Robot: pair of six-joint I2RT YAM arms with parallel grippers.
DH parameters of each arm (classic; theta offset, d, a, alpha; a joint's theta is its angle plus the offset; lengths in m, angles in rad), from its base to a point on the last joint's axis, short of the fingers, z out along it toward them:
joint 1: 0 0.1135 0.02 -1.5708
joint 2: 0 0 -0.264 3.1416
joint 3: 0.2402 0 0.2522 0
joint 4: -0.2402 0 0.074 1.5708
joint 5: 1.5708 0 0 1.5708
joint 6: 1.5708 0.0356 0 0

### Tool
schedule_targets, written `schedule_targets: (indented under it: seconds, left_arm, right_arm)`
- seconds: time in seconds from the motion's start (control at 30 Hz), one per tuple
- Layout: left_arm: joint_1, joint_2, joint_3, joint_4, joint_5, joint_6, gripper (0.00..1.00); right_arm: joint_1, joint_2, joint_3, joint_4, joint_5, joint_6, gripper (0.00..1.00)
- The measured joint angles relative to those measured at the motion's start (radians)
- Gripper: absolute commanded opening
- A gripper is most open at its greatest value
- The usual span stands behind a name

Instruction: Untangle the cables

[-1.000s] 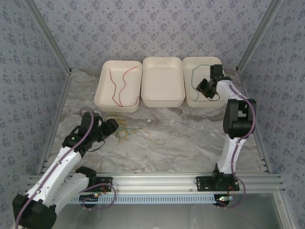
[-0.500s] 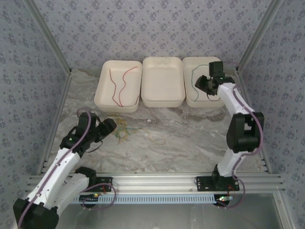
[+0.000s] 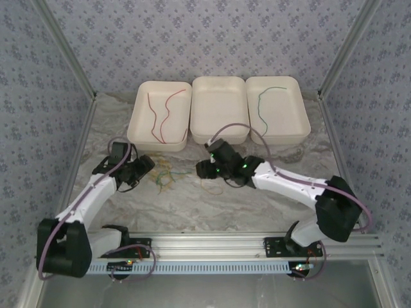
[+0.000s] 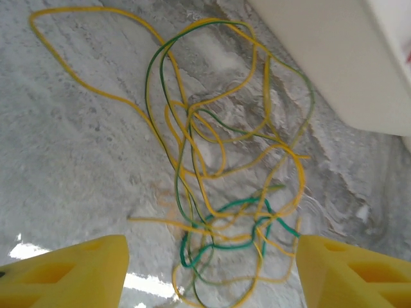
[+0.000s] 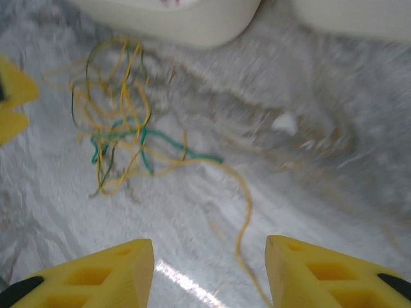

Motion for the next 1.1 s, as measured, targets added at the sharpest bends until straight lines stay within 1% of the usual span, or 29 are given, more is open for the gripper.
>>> schedule_targets:
  seconds: [0.07, 0.1, 0.17, 0.2, 0.23, 0.27, 0.3, 0.4, 0.5, 0.6, 0.7, 0.77, 0.83, 0.9, 1.1]
  left_arm:
    - [0.000, 0.058, -0.023, 0.056, 0.007, -0.008, 0.62]
    - [0.000, 0.085, -0.030, 0.080, 0.008, -0.012, 0.57]
    - [0.000, 0.126, -0.035, 0.121, 0.011, -0.013, 0.37]
    - [0.000, 0.144, -0.035, 0.145, 0.014, -0.019, 0.25]
    - [0.000, 0.159, -0.035, 0.168, 0.015, -0.020, 0.16]
    - [0.000, 0.171, -0.035, 0.188, 0.020, -0.020, 0.10]
    - [-0.001, 0.183, -0.035, 0.211, 0.025, -0.023, 0.01]
    - [-0.010, 0.199, -0.049, 0.267, 0.034, -0.034, 0.00]
    - [-0.027, 0.171, -0.096, 0.325, 0.054, -0.060, 0.00]
    - [-0.068, 0.045, -0.151, 0.333, 0.054, -0.100, 0.00]
    - [-0.123, -0.093, -0.152, 0.340, 0.055, -0.130, 0.00]
    - [-0.143, -0.154, -0.142, 0.347, 0.056, -0.148, 0.00]
    - [-0.150, -0.197, -0.137, 0.356, 0.056, -0.167, 0.00]
    - [-0.152, -0.217, -0.137, 0.356, 0.056, -0.182, 0.00]
    - [-0.155, -0.230, -0.139, 0.356, 0.058, -0.215, 0.00]
  right_arm:
    - [0.042, 0.032, -0.006, 0.030, 0.001, 0.039, 0.52]
    - [0.056, 0.045, -0.008, 0.050, -0.003, 0.060, 0.52]
    - [0.074, 0.078, -0.010, 0.099, -0.014, 0.107, 0.51]
    - [0.080, 0.101, -0.010, 0.133, -0.021, 0.136, 0.51]
    - [0.084, 0.125, -0.010, 0.161, -0.029, 0.166, 0.51]
    - [0.086, 0.145, -0.011, 0.185, -0.034, 0.195, 0.51]
    - [0.089, 0.166, -0.015, 0.213, -0.037, 0.226, 0.51]
    - [0.092, 0.201, -0.044, 0.284, -0.041, 0.314, 0.51]
    - [0.092, 0.212, -0.075, 0.344, -0.041, 0.384, 0.51]
    - [0.087, 0.216, -0.096, 0.402, -0.056, 0.438, 0.51]
    - [0.079, 0.229, -0.097, 0.459, -0.080, 0.482, 0.50]
    - [0.076, 0.238, -0.096, 0.493, -0.092, 0.513, 0.47]
    - [0.074, 0.249, -0.093, 0.526, -0.102, 0.550, 0.41]
    - [0.074, 0.256, -0.093, 0.562, -0.111, 0.590, 0.36]
    - [0.075, 0.297, -0.093, 0.692, -0.127, 0.714, 0.36]
